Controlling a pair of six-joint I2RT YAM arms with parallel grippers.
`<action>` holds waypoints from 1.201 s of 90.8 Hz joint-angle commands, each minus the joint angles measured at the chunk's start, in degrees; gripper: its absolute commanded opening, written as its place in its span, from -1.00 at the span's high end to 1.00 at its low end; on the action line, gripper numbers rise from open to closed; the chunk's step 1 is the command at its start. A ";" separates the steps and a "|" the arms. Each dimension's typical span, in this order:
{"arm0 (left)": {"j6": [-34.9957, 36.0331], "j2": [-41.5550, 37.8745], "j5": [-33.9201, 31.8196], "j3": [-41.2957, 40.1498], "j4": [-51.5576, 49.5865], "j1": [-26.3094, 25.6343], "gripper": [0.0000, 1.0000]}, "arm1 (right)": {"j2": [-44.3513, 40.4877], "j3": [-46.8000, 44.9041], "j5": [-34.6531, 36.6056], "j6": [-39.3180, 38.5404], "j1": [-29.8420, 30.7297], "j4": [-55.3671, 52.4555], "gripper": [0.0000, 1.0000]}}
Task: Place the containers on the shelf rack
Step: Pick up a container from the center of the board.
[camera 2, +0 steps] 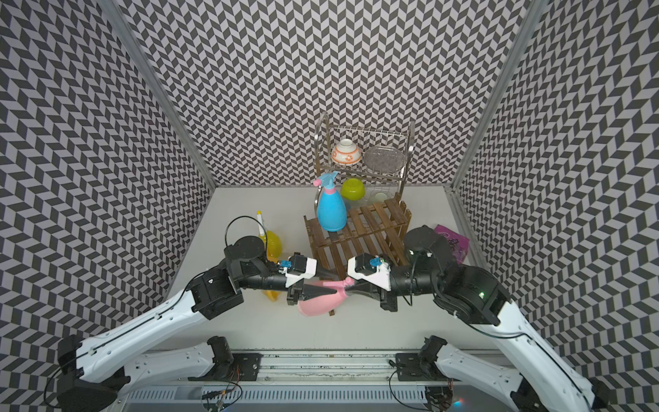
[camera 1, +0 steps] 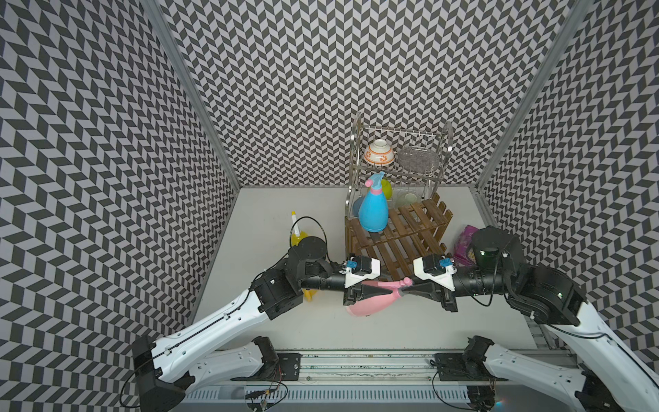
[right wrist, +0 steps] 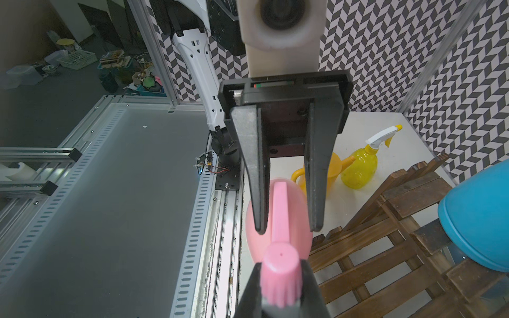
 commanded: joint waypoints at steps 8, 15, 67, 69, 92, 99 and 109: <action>0.70 0.51 1.47 2.73 0.76 -0.48 0.62 | 0.00 -0.23 0.02 -1.26 0.27 2.76 1.00; 0.72 0.70 1.73 2.94 0.48 -0.52 0.79 | 0.02 -0.21 -0.11 -1.34 0.33 2.88 1.00; -7.16 -11.22 -10.68 -2.45 8.68 -0.08 1.00 | -8.97 -9.39 5.71 23.22 -0.12 25.45 -0.96; -8.40 -11.80 -11.38 -2.73 9.29 0.08 1.00 | -9.12 -10.37 5.12 25.47 -0.30 27.04 -0.98; -21.40 -16.59 -13.74 -4.01 15.82 1.69 1.00 | -12.16 -21.12 -6.34 46.35 -7.07 53.12 -0.99; -23.83 -17.28 -13.95 -4.08 17.47 2.02 1.00 | -12.51 -23.34 -10.09 51.71 -9.05 60.45 -0.99; -27.04 -17.84 -14.10 -4.54 20.81 2.11 1.00 | -11.35 -23.30 -12.10 55.39 -9.42 65.23 -0.99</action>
